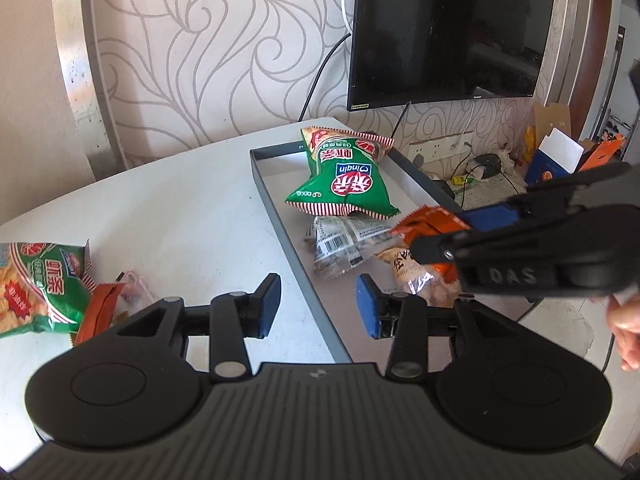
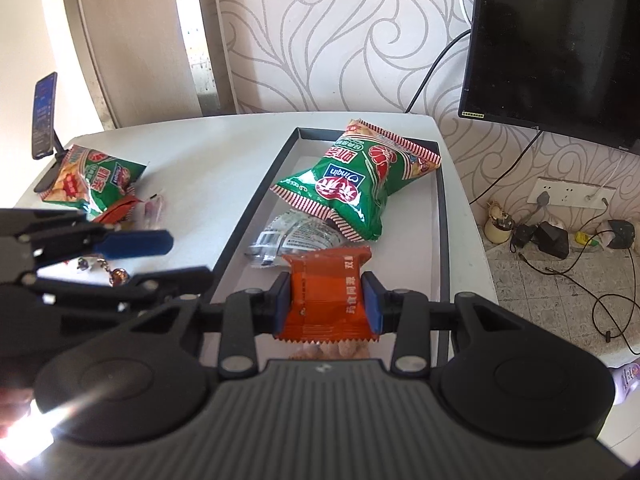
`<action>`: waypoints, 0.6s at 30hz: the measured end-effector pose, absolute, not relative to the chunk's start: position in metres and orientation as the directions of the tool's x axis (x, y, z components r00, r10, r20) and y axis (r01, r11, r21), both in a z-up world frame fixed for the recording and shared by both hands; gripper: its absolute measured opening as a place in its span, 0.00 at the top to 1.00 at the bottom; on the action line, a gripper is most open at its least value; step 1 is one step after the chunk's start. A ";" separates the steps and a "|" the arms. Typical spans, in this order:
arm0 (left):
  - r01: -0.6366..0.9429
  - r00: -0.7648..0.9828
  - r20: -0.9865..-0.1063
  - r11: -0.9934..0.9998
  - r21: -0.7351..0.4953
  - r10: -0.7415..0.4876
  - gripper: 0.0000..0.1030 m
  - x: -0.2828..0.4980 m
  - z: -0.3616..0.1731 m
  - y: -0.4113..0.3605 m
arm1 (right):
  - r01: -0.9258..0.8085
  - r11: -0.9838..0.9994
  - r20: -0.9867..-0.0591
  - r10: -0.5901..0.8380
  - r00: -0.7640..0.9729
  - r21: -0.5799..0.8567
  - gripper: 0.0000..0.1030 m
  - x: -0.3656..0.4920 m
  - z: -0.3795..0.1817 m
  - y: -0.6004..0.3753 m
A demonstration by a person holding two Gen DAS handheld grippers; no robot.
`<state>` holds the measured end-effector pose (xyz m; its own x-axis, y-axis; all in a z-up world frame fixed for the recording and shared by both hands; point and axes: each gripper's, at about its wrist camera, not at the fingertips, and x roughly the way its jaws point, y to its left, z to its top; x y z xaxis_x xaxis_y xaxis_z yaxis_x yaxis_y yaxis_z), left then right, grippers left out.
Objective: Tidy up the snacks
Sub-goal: 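Open the left gripper to drop the seed bag into the tray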
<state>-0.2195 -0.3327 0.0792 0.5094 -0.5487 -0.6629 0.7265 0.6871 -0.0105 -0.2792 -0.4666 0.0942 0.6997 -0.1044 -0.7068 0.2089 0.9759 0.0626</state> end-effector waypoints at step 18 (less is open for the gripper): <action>0.744 0.497 -0.672 0.668 0.004 -0.550 0.43 -0.240 0.079 -0.320 | 0.242 0.970 -0.723 -0.160 0.672 0.010 0.61 -0.252 0.086 -0.467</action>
